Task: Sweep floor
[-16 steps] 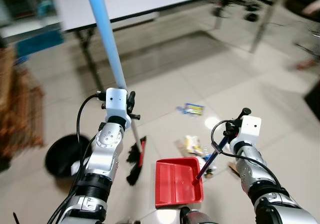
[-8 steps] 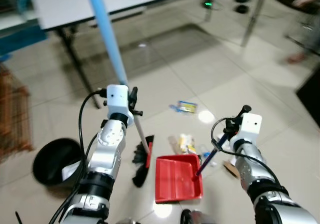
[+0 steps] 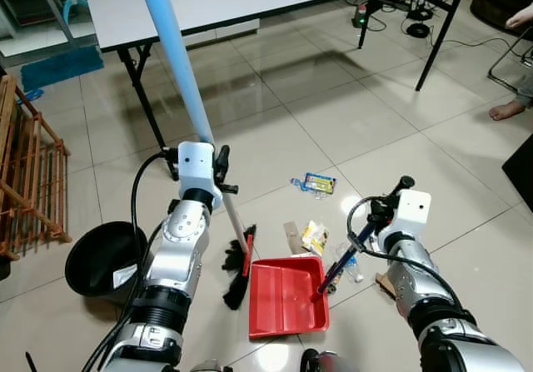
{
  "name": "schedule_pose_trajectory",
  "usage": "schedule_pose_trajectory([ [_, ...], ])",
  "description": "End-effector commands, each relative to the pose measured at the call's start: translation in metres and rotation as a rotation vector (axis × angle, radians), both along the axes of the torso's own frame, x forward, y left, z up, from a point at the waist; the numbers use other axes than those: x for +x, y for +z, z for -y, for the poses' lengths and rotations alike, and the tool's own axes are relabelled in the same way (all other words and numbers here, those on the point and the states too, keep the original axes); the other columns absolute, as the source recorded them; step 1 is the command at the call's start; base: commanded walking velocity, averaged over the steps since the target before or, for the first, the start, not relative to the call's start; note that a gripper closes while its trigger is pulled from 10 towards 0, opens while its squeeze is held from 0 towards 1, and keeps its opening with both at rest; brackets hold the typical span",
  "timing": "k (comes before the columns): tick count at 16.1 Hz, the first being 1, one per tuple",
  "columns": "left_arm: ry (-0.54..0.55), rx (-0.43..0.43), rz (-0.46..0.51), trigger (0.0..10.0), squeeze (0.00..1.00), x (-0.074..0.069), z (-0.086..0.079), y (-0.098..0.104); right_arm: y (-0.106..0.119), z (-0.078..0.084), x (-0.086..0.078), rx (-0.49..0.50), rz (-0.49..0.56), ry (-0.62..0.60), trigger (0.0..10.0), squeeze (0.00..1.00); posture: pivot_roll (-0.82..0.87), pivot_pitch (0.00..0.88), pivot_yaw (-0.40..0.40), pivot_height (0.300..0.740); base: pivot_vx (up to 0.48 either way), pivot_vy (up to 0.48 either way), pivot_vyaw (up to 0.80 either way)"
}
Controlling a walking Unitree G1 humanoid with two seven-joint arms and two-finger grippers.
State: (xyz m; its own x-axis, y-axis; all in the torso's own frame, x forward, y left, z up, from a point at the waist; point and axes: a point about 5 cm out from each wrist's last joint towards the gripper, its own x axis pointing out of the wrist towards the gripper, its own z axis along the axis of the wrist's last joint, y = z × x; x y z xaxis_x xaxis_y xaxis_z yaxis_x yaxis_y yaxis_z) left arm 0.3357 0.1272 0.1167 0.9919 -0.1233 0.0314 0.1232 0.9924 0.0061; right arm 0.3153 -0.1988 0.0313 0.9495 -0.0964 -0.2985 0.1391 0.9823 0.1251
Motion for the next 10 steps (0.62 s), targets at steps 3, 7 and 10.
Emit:
schedule_pose_trajectory([
  [3,-0.017,-0.001,-0.008,10.0,0.00,0.0004,0.0026,-0.0007,0.0076,-0.0037,0.0058,0.004,0.032,0.019,10.0,0.00,-0.05,0.051,0.047,0.740,0.000,0.000,-0.75],
  [7,-0.014,0.006,-0.009,10.0,0.00,0.0014,0.0019,-0.0007,0.0064,-0.0071,0.0057,0.006,0.025,0.036,10.0,0.00,-0.05,0.048,0.049,0.740,0.000,0.000,-0.70],
  [10,-0.014,0.009,-0.007,10.0,0.00,0.0015,0.0021,-0.0005,0.0060,-0.0086,0.0059,0.009,0.023,0.042,10.0,0.00,-0.05,0.037,0.047,0.740,0.000,0.000,-0.66],
])
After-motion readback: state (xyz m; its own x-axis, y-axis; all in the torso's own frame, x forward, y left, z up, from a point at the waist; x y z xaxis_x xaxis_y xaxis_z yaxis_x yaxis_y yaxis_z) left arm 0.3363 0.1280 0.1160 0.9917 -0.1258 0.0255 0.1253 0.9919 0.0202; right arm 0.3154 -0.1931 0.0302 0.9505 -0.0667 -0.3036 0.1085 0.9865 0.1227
